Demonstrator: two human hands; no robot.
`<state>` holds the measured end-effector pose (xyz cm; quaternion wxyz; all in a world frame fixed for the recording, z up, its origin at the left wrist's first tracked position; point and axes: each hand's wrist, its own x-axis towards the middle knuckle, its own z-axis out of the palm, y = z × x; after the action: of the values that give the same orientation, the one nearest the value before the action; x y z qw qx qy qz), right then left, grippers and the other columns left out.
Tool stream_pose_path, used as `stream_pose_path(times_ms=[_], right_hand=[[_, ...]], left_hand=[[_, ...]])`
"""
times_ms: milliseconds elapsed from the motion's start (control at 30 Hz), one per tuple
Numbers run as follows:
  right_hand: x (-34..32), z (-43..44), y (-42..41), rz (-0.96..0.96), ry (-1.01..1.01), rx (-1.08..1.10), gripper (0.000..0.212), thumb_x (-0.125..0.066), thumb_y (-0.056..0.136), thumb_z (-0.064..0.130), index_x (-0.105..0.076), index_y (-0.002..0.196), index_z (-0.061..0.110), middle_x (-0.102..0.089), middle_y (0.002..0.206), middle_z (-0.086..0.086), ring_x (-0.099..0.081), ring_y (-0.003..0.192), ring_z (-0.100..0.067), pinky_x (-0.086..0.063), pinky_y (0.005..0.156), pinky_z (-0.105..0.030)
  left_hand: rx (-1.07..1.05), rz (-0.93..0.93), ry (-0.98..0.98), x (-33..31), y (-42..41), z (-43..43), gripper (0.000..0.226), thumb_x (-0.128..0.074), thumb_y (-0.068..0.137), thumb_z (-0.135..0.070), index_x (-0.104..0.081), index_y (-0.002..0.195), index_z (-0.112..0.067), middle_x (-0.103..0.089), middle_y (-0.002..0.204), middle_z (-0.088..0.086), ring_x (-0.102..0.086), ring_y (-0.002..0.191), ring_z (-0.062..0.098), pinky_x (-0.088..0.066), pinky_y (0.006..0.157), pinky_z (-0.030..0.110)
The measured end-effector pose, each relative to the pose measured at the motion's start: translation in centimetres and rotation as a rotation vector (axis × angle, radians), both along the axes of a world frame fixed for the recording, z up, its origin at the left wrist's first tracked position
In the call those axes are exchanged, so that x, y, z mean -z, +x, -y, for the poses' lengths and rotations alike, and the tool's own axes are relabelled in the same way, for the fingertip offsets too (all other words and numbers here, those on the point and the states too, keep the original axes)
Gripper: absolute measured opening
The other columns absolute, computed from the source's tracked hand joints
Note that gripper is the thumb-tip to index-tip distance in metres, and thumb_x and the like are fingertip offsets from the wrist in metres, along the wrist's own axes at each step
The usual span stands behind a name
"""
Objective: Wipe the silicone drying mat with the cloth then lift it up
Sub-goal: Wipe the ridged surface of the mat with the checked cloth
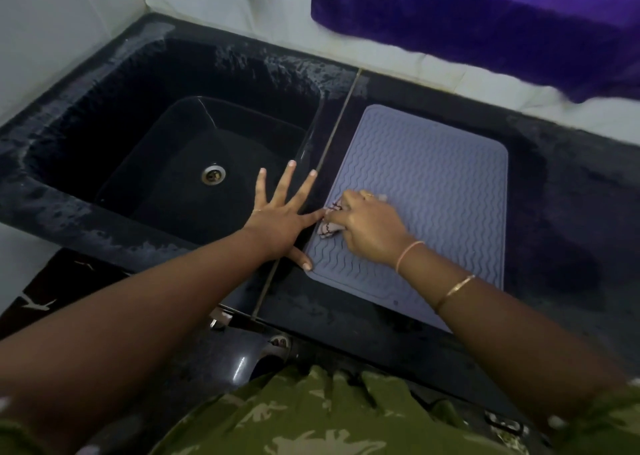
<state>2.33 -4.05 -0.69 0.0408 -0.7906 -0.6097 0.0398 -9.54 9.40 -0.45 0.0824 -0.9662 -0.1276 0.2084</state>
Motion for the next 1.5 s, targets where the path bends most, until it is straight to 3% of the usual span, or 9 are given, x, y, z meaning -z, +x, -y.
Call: stream_pose_path(times_ms=[133,233,433,567,733,967,1133,1300,1500], right_hand=[[0.0,1.6,-3.0,0.001,0.007,-0.010,0.026,-0.060,0.084,0.018,-0.068,0.108,0.019,-0.054,0.104,-0.012,-0.053,0.096,-0.032,-0.045,0.067,-0.037],[0.1,3.3,-4.6,0.000,0.001,-0.117,0.027,-0.076,0.067,0.021,-0.073,0.094,0.023,-0.060,0.090,-0.009,-0.060,0.079,-0.029,-0.046,0.056,-0.032],[0.3,0.9,-1.0,0.076,-0.013,-0.027,0.030,-0.058,0.086,0.018,-0.064,0.115,0.021,-0.053,0.106,-0.010,-0.053,0.095,-0.031,-0.043,0.070,-0.040],[0.6,1.1,-3.3,0.004,0.050,0.063,0.024,-0.068,0.076,0.013,-0.070,0.099,0.013,-0.057,0.097,-0.017,-0.057,0.083,-0.036,-0.043,0.055,-0.035],[1.1,4.2,-4.6,0.044,0.037,-0.149,0.034,-0.077,0.065,0.018,-0.071,0.098,0.019,-0.060,0.091,-0.014,-0.059,0.075,-0.034,-0.047,0.048,-0.038],[0.3,2.0,0.0,0.054,-0.026,0.138,0.030,-0.067,0.074,0.014,-0.071,0.102,0.018,-0.061,0.101,-0.017,-0.060,0.087,-0.038,-0.049,0.066,-0.044],[1.7,3.8,-3.9,0.042,0.053,0.013,0.025,-0.067,0.071,0.020,-0.072,0.095,0.019,-0.062,0.101,-0.014,-0.061,0.081,-0.032,-0.047,0.058,-0.036],[2.1,3.6,-2.4,0.014,0.011,-0.015,0.029,-0.070,0.071,0.021,-0.071,0.100,0.022,-0.062,0.104,-0.014,-0.061,0.084,-0.032,-0.051,0.057,-0.038],[0.8,1.2,-1.6,0.048,0.029,0.298,0.033,-0.071,0.071,0.019,-0.070,0.104,0.018,-0.060,0.099,-0.014,-0.060,0.085,-0.034,-0.046,0.063,-0.039]], left_hand=[[0.030,-0.015,0.013,0.2,0.2,-0.6,0.112,-0.049,0.060,-0.085,0.004,0.149,-0.043,0.039,0.150,0.012,0.044,0.129,0.044,0.022,0.098,0.070],[0.058,-0.029,0.040,0.1,0.3,-0.5,0.114,-0.049,0.059,-0.086,0.004,0.149,-0.041,0.037,0.151,0.014,0.048,0.123,0.042,0.023,0.097,0.070],[0.087,-0.077,0.043,-0.3,0.2,-0.4,0.119,-0.054,0.058,-0.084,0.006,0.150,-0.036,0.034,0.153,0.011,0.041,0.132,0.043,0.024,0.097,0.069],[0.079,-0.108,-0.026,-0.7,0.5,-1.1,0.115,-0.055,0.060,-0.081,0.001,0.150,-0.038,0.025,0.157,0.008,0.042,0.131,0.043,0.026,0.096,0.067],[0.115,-0.151,-0.026,-1.8,2.3,-0.7,0.097,-0.057,0.070,-0.073,-0.017,0.150,-0.037,0.013,0.160,0.003,0.039,0.134,0.040,0.025,0.098,0.067],[0.238,-0.219,-0.014,-1.5,4.9,-0.7,0.100,-0.055,0.071,-0.074,-0.026,0.150,-0.020,-0.026,0.157,-0.003,0.024,0.144,0.030,0.019,0.108,0.061],[0.356,-0.228,-0.090,-1.7,6.3,-1.9,0.077,-0.060,0.073,-0.069,-0.050,0.136,-0.025,-0.037,0.151,-0.006,-0.001,0.148,0.026,0.009,0.111,0.061],[0.475,-0.154,-0.117,-1.3,6.7,-2.2,0.061,-0.063,0.071,-0.066,-0.066,0.114,-0.023,-0.059,0.121,-0.005,-0.040,0.128,0.016,-0.006,0.114,0.054],[0.543,-0.086,-0.149,-0.6,6.8,-3.1,0.064,-0.062,0.068,-0.071,-0.069,0.102,-0.017,-0.060,0.117,-0.003,-0.046,0.123,0.015,-0.010,0.116,0.048]])
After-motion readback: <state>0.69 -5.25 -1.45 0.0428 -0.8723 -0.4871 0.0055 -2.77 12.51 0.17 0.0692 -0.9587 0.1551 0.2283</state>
